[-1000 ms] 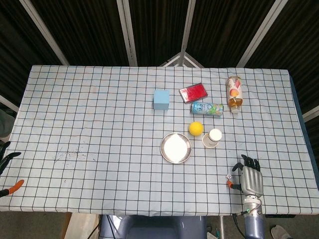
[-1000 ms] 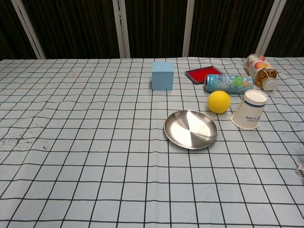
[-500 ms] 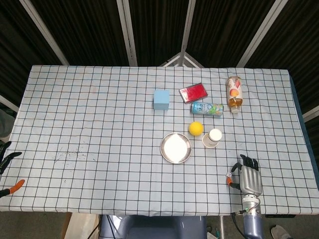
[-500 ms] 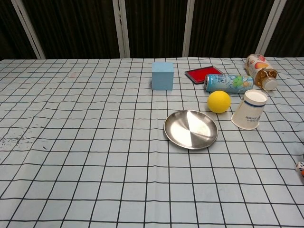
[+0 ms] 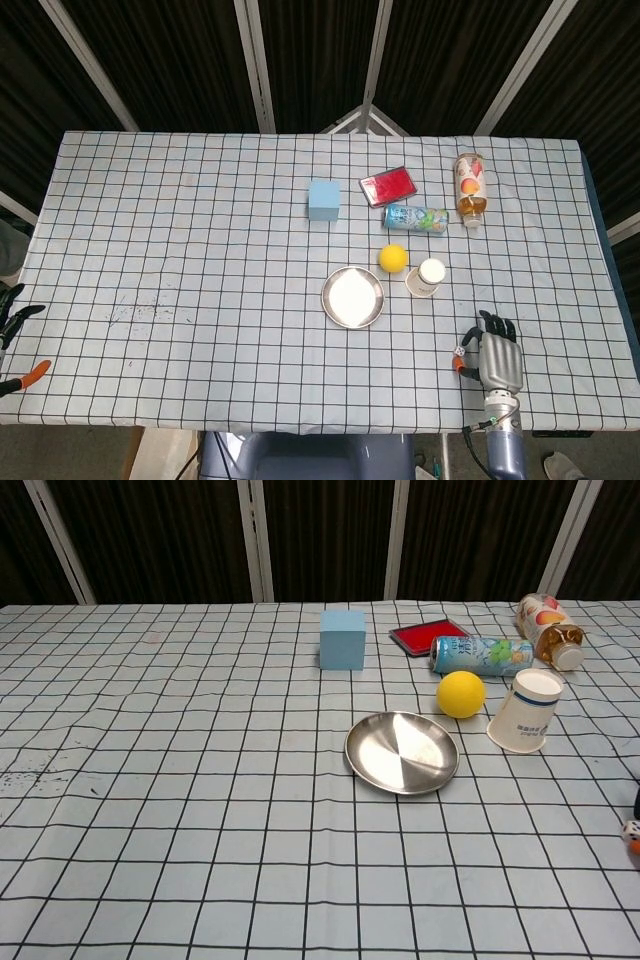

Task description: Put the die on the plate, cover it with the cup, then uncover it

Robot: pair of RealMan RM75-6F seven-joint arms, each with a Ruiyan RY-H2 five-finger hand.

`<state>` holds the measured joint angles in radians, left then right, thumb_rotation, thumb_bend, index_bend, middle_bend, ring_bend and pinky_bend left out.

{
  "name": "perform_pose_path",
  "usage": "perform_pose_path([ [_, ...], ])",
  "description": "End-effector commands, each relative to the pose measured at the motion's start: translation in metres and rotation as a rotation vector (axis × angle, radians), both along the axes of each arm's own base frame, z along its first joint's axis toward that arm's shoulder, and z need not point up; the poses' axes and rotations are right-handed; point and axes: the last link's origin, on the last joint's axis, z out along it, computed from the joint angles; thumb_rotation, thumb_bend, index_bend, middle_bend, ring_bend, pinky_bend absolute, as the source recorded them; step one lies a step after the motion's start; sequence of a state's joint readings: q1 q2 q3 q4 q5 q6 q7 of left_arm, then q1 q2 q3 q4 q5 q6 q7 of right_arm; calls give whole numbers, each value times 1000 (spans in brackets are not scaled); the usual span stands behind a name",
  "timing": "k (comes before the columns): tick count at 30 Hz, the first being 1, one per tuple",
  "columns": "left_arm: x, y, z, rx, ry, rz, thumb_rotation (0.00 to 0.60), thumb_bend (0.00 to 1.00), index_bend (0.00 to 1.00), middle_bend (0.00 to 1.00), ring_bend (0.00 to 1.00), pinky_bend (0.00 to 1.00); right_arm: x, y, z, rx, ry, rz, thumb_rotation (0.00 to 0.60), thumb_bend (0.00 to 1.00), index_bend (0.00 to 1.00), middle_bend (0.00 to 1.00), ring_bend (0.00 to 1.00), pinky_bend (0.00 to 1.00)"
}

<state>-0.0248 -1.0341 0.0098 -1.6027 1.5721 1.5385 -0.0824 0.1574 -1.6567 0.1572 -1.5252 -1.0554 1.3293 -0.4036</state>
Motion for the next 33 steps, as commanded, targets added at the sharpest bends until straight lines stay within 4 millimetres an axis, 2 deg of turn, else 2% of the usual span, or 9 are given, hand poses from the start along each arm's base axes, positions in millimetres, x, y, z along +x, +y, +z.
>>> perform_pose_path([
  [1,0,0,0,-1,1,1,600,297,214,0,0,24,-1,0,-1,6,0,-3,600,295,535,148,101,0],
  [20,1,1,-2,-4,6,0,600,296,217,0,0,23,1,1,4,2,-6,13,600,381,582,152,101,0],
  [26,1,0,-2,-5,4,1,600,297,219,0,0,24,19,-3,29,-79,-9,80,600,382,582,152,102,0],
  [30,0,0,-1,-4,2,2,600,297,219,0,0,24,41,-15,50,-150,-31,150,600,384,582,152,102,0],
  [33,0,0,-1,-4,-1,2,600,296,219,0,0,24,66,-28,65,-183,-30,233,600,385,582,152,102,0],
])
